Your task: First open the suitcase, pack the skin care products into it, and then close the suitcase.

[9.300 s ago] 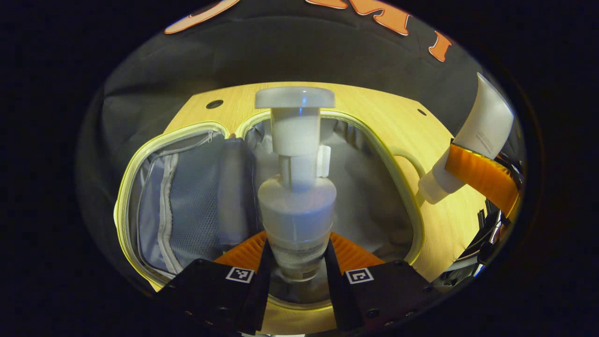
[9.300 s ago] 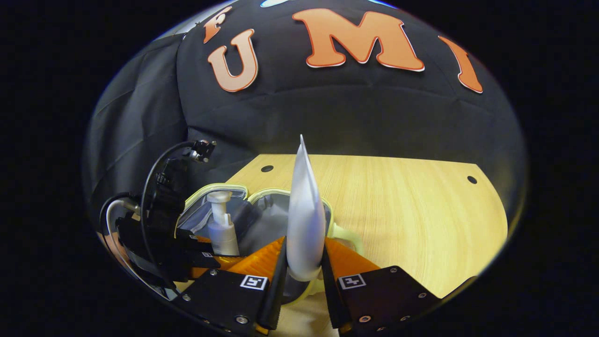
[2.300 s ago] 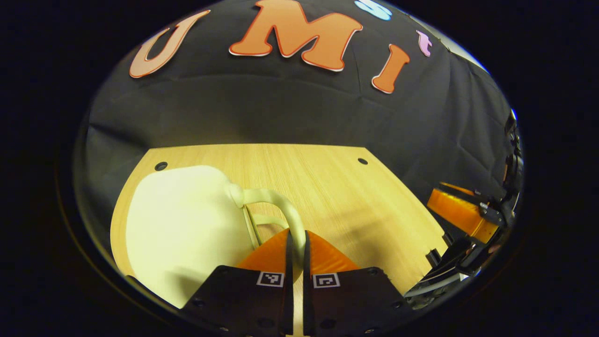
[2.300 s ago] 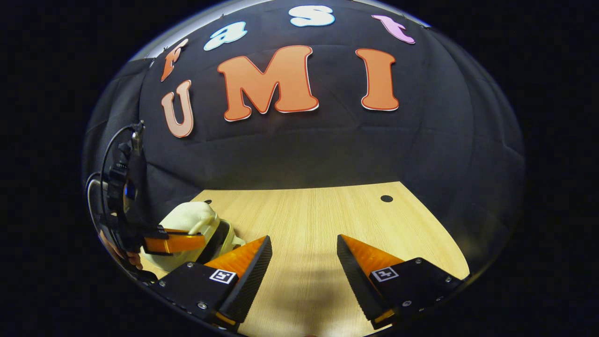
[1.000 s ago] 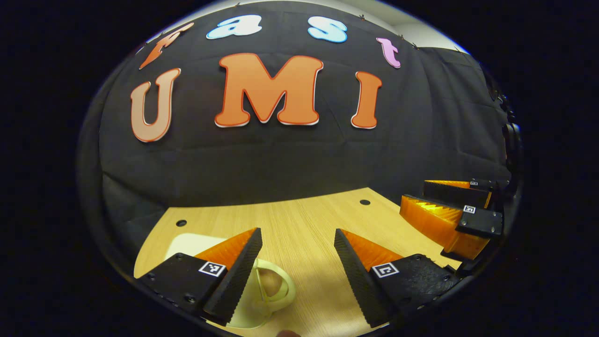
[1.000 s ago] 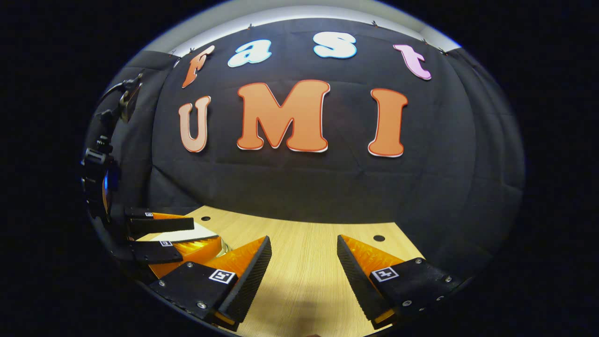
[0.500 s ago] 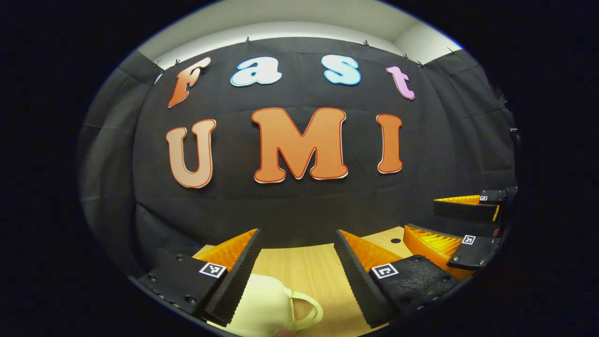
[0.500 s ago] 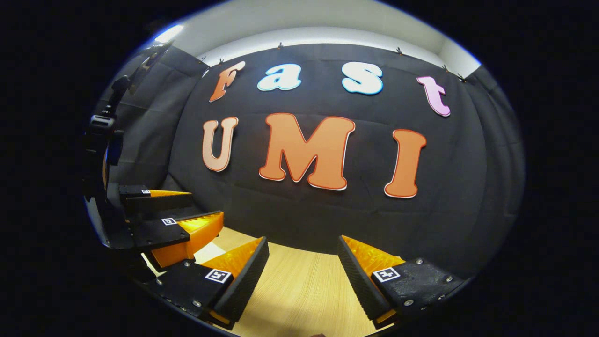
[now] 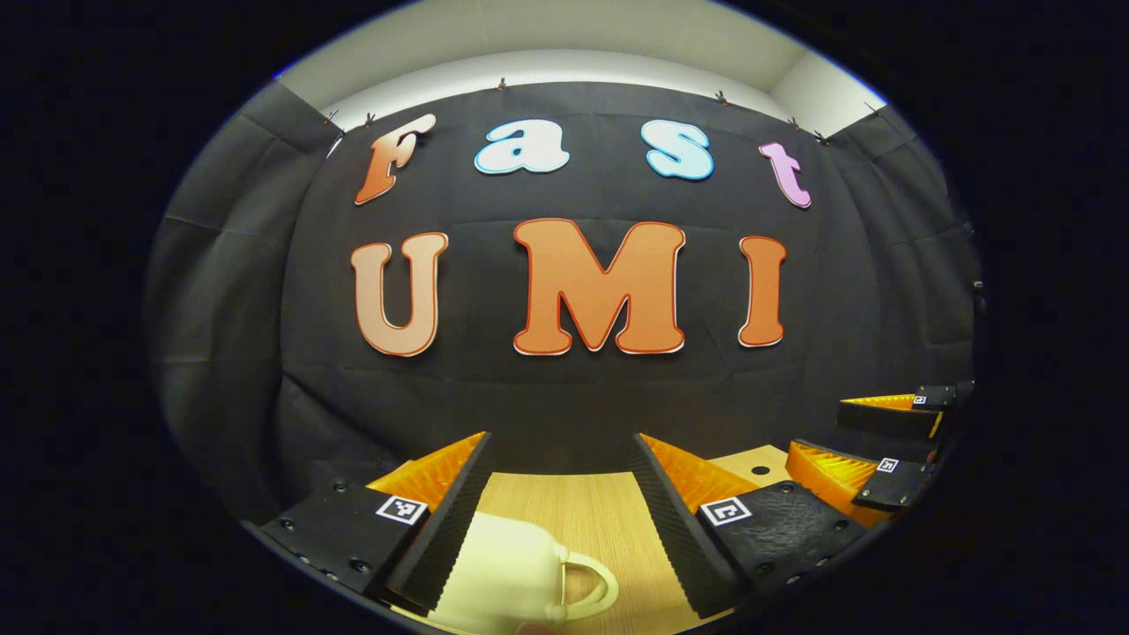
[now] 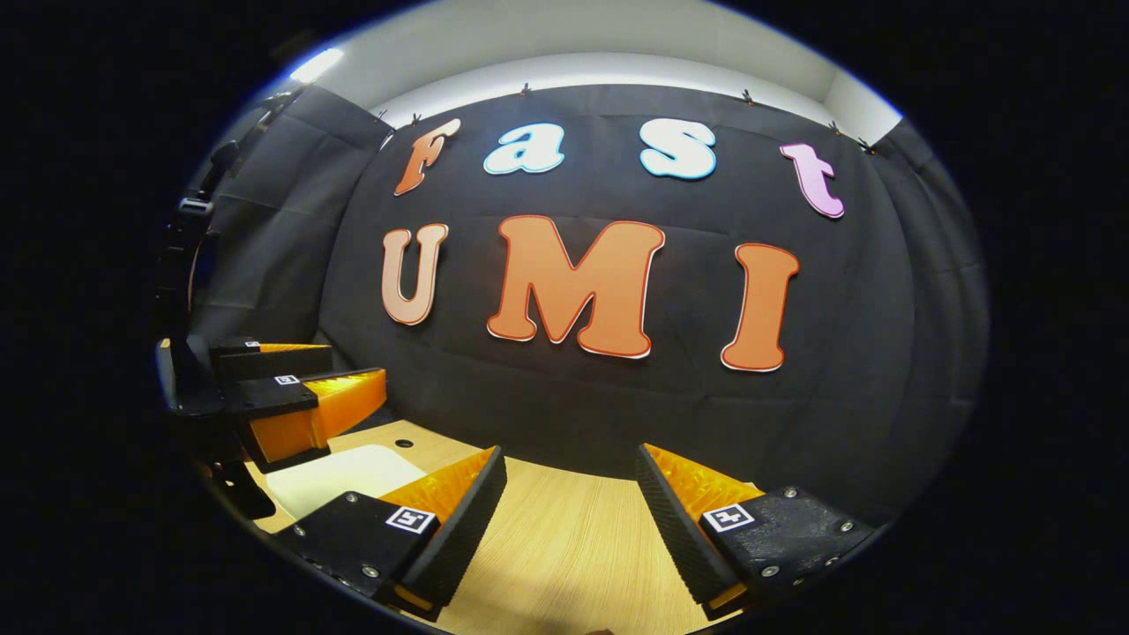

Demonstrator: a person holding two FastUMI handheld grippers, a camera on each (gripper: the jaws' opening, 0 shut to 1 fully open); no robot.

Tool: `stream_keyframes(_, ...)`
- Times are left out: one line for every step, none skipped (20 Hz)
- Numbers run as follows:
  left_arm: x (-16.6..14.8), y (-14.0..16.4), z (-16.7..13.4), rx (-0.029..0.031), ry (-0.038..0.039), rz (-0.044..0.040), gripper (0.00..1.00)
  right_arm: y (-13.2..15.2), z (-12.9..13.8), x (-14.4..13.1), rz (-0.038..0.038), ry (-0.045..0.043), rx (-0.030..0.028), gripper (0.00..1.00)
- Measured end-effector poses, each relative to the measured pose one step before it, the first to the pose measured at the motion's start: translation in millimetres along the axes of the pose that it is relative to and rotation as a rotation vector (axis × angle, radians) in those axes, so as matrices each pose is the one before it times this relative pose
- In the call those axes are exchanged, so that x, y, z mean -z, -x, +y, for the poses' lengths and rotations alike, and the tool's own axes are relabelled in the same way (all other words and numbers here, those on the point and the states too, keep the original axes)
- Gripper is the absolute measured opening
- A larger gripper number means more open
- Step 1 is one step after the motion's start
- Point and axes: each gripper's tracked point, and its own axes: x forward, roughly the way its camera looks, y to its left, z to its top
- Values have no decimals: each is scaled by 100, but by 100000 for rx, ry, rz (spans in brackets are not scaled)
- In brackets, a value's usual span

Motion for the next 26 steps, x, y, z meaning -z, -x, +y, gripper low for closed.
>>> stream_keyframes(12,135,61,-172,-136,130,97,-11,-66,-35,9,-651,504,95)
stream_keyframes(75,158,21,-234,-638,65,97,6,-148,102,-405,-403,467,95)
stream_keyframes(353,-53,-152,721,-360,407,97,43,93,-100,-480,-115,547,95)
stream_keyframes(250,137,-89,994,-18,566,96,-38,-128,159,147,-183,695,95)
stream_keyframes(143,-5,-116,1707,-34,437,96,102,336,17,272,-696,-135,95)
stream_keyframes(-30,83,-87,1801,-302,4,96,30,5,63,296,-513,1529,95)
stream_keyframes(-270,-89,102,2139,-677,-668,97,-31,178,-212,-396,-845,652,95)
stream_keyframes(-75,-273,-16,2374,-1078,-117,96,-134,121,-145,-243,-403,1567,95)
stream_keyframes(-142,-372,334,1146,-1567,-205,96,-159,80,-23,643,-452,1392,95)
stream_keyframes(-98,-388,327,1817,-1291,97,96,-92,-21,-180,813,-613,2322,95)
stream_keyframes(-182,-263,410,943,-777,-162,97,116,114,-462,-490,-769,1016,95)
stream_keyframes(-205,-328,290,1055,-200,-1127,97,117,199,-592,-1445,-213,962,95)
stream_keyframes(-87,-67,368,377,-336,370,97,32,-179,-101,-467,683,1721,95)
stream_keyframes(186,12,437,761,282,-97,97,23,-124,183,852,393,1612,95)
stream_keyframes(-244,-16,336,596,291,-1088,97,175,-178,112,941,-2,2071,95)
stream_keyframes(-62,1,141,958,498,-789,97,244,-65,-49,14,-777,762,95)
stream_keyframes(94,-44,173,955,71,41,97,190,-48,-262,-346,186,1399,95)
stream_keyframes(207,-25,436,500,129,90,97,94,-3,-201,-308,952,665,95)
stream_keyframes(-25,-38,335,750,746,-313,96,7,-24,17,337,1756,1435,95)
stream_keyframes(-1,48,247,315,824,-319,97,56,-131,-52,257,1082,867,95)
stream_keyframes(-64,0,210,737,1030,-27,97,119,-67,-272,-160,859,1089,95)
stream_keyframes(94,73,179,513,263,-204,97,66,-177,-328,-122,611,1585,95)
stream_keyframes(-140,37,288,230,60,-755,97,214,233,-453,-767,-350,4,95)
stream_keyframes(108,-12,49,962,-149,-542,97,80,176,-252,-46,-38,362,95)
stream_keyframes(170,-144,126,194,-212,-132,97,152,156,192,351,298,173,95)
stream_keyframes(402,93,88,499,168,772,96,70,179,21,201,564,394,95)
